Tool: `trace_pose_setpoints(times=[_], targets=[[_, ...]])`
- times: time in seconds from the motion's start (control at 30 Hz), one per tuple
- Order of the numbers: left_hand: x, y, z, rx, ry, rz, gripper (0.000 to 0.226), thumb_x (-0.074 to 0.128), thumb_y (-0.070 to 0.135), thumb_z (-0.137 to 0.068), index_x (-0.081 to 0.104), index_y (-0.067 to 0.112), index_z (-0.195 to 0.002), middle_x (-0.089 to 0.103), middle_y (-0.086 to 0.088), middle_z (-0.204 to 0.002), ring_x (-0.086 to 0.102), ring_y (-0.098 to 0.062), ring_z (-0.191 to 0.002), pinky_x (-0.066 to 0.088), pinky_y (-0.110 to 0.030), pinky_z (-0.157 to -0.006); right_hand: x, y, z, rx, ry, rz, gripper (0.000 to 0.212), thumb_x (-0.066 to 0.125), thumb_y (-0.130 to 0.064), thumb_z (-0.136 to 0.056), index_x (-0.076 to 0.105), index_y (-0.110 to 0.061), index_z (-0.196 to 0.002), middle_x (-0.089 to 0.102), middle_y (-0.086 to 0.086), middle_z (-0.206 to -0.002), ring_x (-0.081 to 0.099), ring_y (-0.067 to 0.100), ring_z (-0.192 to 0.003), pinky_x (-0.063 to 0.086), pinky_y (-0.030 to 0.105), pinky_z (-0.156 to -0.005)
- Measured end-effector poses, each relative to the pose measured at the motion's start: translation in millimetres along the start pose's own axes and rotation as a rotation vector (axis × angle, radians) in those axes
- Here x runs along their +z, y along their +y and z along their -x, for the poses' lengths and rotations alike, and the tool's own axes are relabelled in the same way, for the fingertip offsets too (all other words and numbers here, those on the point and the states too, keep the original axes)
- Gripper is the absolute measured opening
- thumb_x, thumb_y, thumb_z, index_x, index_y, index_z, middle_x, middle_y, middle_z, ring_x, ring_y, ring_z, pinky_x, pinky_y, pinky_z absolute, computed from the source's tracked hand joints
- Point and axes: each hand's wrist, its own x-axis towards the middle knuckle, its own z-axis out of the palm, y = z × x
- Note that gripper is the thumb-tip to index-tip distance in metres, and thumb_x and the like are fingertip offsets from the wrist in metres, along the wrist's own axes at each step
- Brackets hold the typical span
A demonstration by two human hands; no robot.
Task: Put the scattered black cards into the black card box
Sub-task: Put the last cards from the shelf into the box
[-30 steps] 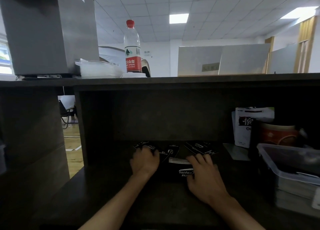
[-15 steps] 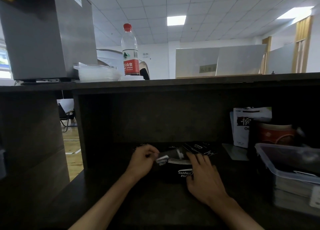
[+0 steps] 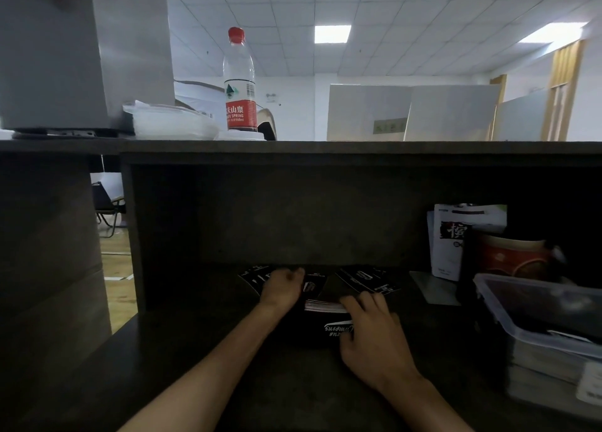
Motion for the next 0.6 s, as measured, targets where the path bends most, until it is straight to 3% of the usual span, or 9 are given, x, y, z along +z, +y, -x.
trace_pose_setpoints(times=[0.07, 0.13, 0.27, 0.37, 0.47, 0.6], targets=[[1, -9, -11, -0.004, 0.116, -0.420, 0.053, 0.056, 0.061, -0.088, 0.066, 0.011, -0.104, 0.064, -0.014, -0.116, 0.060, -0.029, -0.110, 0.049, -0.038, -0.094, 0, 0, -1, 0.006, -0.007, 0.006, 0.058, 0.055, -0.036, -0.087, 0.036, -0.035, -0.142, 0.038, -0.008, -0.132, 0.031, 0.012, -0.126, 0.039, 0.037, -0.104], [5, -15, -13, -0.028, 0.082, -0.614, 0.068, 0.063, 0.068, -0.078, 0.061, 0.015, -0.120, 0.053, -0.013, -0.134, 0.050, -0.030, -0.125, 0.042, -0.040, -0.099, 1, 1, -2, 0.009, -0.005, 0.007, 0.057, 0.054, -0.037, -0.087, 0.036, -0.035, -0.141, 0.038, -0.008, -0.131, 0.031, 0.012, -0.125, 0.039, 0.037, -0.104], [3, -18, -19, -0.027, 0.083, -0.540, 0.056, 0.069, 0.055, -0.080, 0.064, 0.015, -0.118, 0.060, -0.009, -0.128, 0.056, -0.027, -0.120, 0.047, -0.037, -0.098, 2, 1, -2, 0.012, -0.008, 0.009, 0.056, 0.052, -0.037, -0.087, 0.036, -0.035, -0.140, 0.038, -0.008, -0.130, 0.031, 0.012, -0.125, 0.039, 0.037, -0.103], [-6, -20, -19, -0.064, 0.071, -0.323, 0.038, 0.072, 0.036, -0.083, 0.067, 0.012, -0.113, 0.067, -0.009, -0.120, 0.062, -0.025, -0.111, 0.049, -0.029, -0.092, 1, 0, -1, 0.014, -0.008, 0.012, 0.055, 0.051, -0.036, -0.087, 0.036, -0.034, -0.139, 0.038, -0.008, -0.130, 0.031, 0.013, -0.124, 0.039, 0.037, -0.102], [-17, -21, -17, -0.110, 0.046, -0.129, 0.038, 0.069, 0.022, -0.086, 0.065, 0.009, -0.121, 0.065, -0.011, -0.123, 0.062, -0.026, -0.111, 0.049, -0.030, -0.096, -1, -1, 0, 0.017, -0.012, 0.008, 0.054, 0.052, -0.036, -0.087, 0.037, -0.034, -0.139, 0.039, -0.008, -0.130, 0.032, 0.013, -0.125, 0.039, 0.037, -0.103], [-30, -19, -6, -0.033, 0.077, -0.178, 0.026, 0.062, 0.017, -0.091, 0.070, 0.009, -0.114, 0.069, -0.010, -0.116, 0.064, -0.024, -0.106, 0.048, -0.024, -0.089, -2, -1, 1, 0.023, -0.008, 0.012, 0.055, 0.051, -0.035, -0.087, 0.037, -0.033, -0.140, 0.039, -0.007, -0.133, 0.031, 0.014, -0.127, 0.039, 0.036, -0.103]])
